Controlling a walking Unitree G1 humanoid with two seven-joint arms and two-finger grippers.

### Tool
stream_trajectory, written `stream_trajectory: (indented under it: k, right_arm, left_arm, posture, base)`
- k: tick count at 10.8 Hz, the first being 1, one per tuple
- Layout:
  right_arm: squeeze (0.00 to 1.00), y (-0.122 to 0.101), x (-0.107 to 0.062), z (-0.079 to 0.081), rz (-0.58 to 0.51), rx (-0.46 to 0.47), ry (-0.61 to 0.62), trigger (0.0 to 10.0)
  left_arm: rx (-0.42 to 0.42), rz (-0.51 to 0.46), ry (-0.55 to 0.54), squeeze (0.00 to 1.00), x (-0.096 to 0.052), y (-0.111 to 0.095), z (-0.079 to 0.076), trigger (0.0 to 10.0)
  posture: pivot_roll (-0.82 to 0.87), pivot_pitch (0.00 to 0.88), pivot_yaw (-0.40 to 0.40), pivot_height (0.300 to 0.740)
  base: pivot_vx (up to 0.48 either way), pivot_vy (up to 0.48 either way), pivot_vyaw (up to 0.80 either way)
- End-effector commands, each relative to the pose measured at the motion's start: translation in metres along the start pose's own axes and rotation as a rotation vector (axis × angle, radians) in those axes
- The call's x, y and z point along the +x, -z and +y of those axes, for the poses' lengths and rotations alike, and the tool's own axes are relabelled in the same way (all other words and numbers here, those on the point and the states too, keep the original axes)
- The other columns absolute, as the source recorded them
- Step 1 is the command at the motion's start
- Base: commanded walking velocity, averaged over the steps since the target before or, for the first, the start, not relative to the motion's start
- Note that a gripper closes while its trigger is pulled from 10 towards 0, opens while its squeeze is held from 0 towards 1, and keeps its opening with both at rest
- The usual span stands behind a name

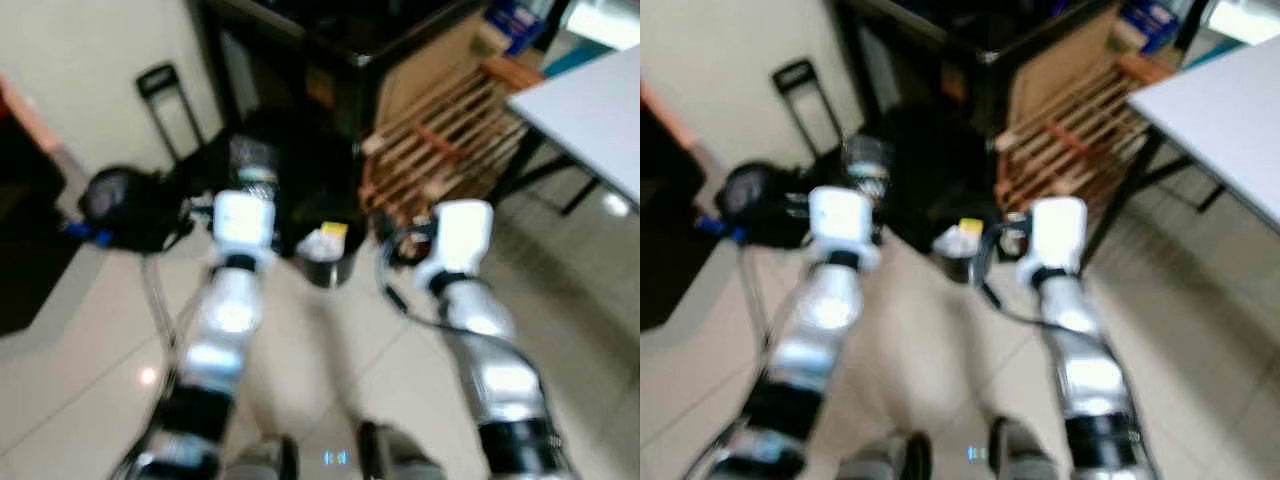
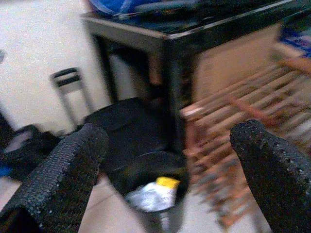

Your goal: Picking trash to rubbish bin

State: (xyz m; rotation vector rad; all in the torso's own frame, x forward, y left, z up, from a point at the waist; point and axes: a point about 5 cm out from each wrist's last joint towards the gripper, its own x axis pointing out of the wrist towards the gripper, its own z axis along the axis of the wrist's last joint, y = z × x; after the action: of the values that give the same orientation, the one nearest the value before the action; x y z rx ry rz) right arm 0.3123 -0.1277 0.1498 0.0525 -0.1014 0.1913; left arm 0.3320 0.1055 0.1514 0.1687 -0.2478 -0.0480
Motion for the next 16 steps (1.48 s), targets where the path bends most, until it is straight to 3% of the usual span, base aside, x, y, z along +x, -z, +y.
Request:
stream_trajectory:
  k: [1, 12, 16]
  right_arm:
    - [0.0, 0.001, -0.001, 0.008, -0.002, 0.012, -0.027, 10.0]
    - [0.0, 0.011, -0.003, 0.01, 0.047, -0.002, -0.05, 10.0]
    - [0.0, 0.01, -0.003, 0.012, 0.034, -0.006, -0.057, 10.0]
  left_arm:
    - [0.015, 0.002, -0.021, 0.0, -0.001, 0.002, 0.009, 10.0]
    - [0.015, 0.006, -0.017, 0.0, 0.0, 0.002, 0.009, 10.0]
    - [0.018, 0.006, -0.014, 0.0, -0.001, 0.002, 0.009, 10.0]
  posture:
    - [-0.02, 0.227, 0.044, 0.74]
    - [-0.01, 0.241, 0.04, 0.74]
    - [-0.01, 0.243, 0.041, 0.74]
  base:
    - [0.48, 0.0, 0.0]
    - [0.48, 0.0, 0.0]
    - [0.48, 0.0, -0.6]
